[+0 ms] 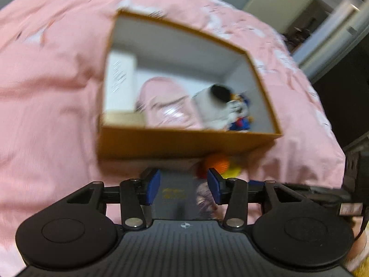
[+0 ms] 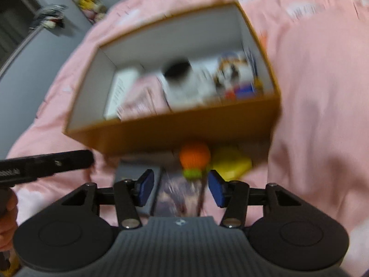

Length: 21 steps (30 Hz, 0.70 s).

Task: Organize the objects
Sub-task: 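Grasp the dark gray box with the left gripper while the right gripper grasps the photo card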

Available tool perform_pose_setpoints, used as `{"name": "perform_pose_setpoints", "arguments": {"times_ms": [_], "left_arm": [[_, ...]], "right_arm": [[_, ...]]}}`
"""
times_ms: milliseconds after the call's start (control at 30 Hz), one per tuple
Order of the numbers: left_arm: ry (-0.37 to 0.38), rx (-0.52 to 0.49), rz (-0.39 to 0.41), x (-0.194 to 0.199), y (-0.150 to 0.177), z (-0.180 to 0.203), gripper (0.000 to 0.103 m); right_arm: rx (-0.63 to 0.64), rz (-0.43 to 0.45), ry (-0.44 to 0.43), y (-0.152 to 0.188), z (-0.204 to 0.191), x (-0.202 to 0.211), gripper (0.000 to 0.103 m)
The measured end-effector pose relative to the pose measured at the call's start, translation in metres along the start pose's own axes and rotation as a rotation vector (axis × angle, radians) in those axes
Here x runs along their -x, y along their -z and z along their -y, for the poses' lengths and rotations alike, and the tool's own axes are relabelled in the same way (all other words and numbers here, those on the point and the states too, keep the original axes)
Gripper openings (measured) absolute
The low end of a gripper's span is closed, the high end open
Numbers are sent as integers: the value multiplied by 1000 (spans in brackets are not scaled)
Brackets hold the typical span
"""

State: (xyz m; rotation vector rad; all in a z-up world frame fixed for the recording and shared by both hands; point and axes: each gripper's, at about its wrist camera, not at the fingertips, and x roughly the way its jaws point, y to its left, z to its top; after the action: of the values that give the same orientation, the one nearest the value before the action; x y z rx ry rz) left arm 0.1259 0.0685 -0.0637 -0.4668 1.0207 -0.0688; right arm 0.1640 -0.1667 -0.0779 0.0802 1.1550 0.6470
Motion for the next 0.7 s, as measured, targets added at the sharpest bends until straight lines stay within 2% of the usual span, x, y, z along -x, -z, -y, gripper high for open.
{"name": "perform_pose_setpoints", "arguments": {"times_ms": [67, 300, 400, 500, 700], "left_arm": [[-17, 40, -27, -9, 3, -10, 57], [6, 171, -106, -36, 14, -39, 59], [0, 211, -126, -43, 17, -51, 59], [-4, 231, -150, -51, 19, -57, 60], [24, 262, -162, -62, 19, -64, 71]], "right_arm": [[-10, -30, 9, 8, 3, -12, 54], [-68, -104, -32, 18, 10, -37, 53], [-95, -131, -57, 20, 13, -46, 49], [-125, -147, -79, 20, 17, -54, 49], [-179, -166, -115, 21, 25, -65, 55]]}}
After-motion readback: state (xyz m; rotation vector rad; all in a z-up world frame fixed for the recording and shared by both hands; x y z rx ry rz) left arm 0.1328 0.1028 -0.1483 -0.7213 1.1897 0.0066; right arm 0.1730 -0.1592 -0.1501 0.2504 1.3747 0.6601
